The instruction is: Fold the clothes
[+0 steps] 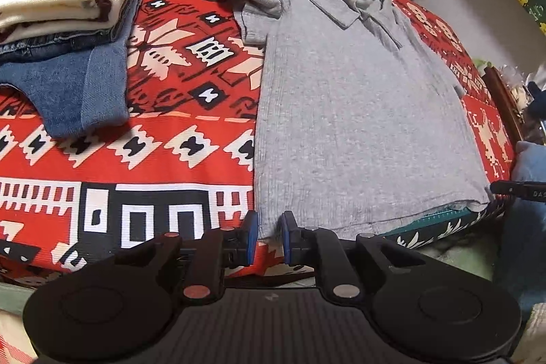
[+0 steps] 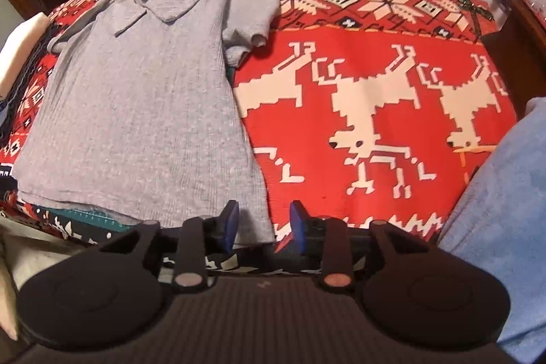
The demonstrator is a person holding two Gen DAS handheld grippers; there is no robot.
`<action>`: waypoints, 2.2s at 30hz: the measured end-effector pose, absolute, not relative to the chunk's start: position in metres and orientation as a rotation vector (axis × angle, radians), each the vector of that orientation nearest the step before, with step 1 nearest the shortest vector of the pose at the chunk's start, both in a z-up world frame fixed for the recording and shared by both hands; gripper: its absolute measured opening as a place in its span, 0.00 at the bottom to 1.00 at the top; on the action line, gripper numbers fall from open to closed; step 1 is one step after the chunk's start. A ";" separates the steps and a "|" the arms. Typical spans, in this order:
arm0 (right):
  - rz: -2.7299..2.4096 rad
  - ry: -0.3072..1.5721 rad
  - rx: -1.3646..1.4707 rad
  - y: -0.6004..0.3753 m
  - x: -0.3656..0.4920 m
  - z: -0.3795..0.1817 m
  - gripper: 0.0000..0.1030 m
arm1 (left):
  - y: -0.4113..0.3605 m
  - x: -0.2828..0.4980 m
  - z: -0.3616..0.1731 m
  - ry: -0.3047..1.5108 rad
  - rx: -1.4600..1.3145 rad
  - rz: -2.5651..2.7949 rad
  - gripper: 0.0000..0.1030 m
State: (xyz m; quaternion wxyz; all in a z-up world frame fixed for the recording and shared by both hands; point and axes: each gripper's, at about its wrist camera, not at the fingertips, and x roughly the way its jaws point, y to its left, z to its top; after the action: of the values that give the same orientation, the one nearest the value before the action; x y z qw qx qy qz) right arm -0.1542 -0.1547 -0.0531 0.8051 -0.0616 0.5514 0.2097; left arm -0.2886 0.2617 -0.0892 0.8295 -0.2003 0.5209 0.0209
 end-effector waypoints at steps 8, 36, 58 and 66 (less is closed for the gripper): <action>0.493 1.182 -0.163 -0.145 -0.163 -0.054 0.03 | 0.264 -0.296 -0.081 1.103 -0.409 0.048 0.03; 0.469 1.231 -0.151 -0.162 -0.171 -0.041 0.03 | 0.278 -0.324 -0.053 1.113 -0.411 0.064 0.03; 0.549 1.068 -0.202 -0.131 -0.177 -0.023 0.81 | 0.268 -0.302 -0.042 0.972 -0.248 0.147 0.50; 0.563 0.922 -0.238 -0.113 -0.145 0.007 0.99 | 0.273 -0.253 -0.009 0.825 -0.075 0.162 0.87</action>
State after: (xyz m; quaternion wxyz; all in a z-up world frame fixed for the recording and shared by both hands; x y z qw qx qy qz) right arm -0.1447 -0.1134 0.0068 0.8510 -0.1130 0.4377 0.2673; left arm -0.2529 0.2734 -0.0092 0.9122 -0.0364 0.4006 0.0786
